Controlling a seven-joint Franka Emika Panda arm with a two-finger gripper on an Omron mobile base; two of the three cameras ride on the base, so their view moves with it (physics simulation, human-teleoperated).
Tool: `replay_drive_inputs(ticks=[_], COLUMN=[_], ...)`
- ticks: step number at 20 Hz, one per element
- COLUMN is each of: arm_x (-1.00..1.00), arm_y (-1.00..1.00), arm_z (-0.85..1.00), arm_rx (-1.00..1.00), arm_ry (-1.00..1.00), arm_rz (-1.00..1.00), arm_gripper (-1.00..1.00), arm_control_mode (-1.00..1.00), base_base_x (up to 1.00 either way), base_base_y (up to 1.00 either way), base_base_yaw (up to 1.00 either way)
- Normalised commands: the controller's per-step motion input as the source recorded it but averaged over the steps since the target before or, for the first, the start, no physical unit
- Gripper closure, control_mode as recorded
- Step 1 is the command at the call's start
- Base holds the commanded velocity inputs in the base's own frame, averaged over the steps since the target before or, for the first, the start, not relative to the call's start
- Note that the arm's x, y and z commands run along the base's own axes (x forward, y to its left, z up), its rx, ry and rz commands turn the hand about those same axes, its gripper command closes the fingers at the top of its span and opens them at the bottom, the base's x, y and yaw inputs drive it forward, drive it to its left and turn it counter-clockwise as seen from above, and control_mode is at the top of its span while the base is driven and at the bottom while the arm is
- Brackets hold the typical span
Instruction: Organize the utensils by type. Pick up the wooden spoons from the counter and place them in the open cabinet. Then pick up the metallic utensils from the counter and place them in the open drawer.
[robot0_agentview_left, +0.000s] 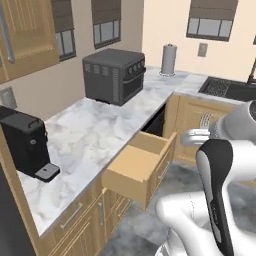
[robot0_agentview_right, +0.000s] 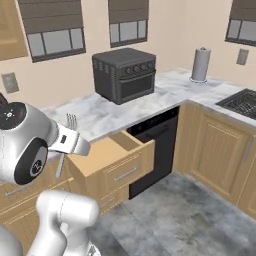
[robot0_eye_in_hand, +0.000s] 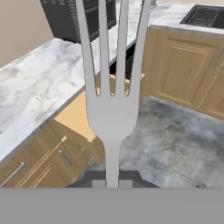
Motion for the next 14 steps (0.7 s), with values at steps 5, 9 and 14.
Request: replay_drive_inputs(ticks=[5, 9, 14], arm_x=[0.00, 0.00, 0.00], arm_y=[0.00, 0.00, 0.00], arm_z=[0.00, 0.00, 0.00], arm_rx=[0.00, 0.00, 0.00], arm_ry=[0.00, 0.00, 0.00], arm_rz=[0.00, 0.00, 0.00], arm_gripper=[1.00, 1.00, 1.00], arm_control_mode=[1.00, 1.00, 1.00], base_base_x=[0.00, 0.02, 0.02], base_base_y=[0.56, 0.58, 0.54], base_base_yaw=[-0.26, -0.27, -0.27])
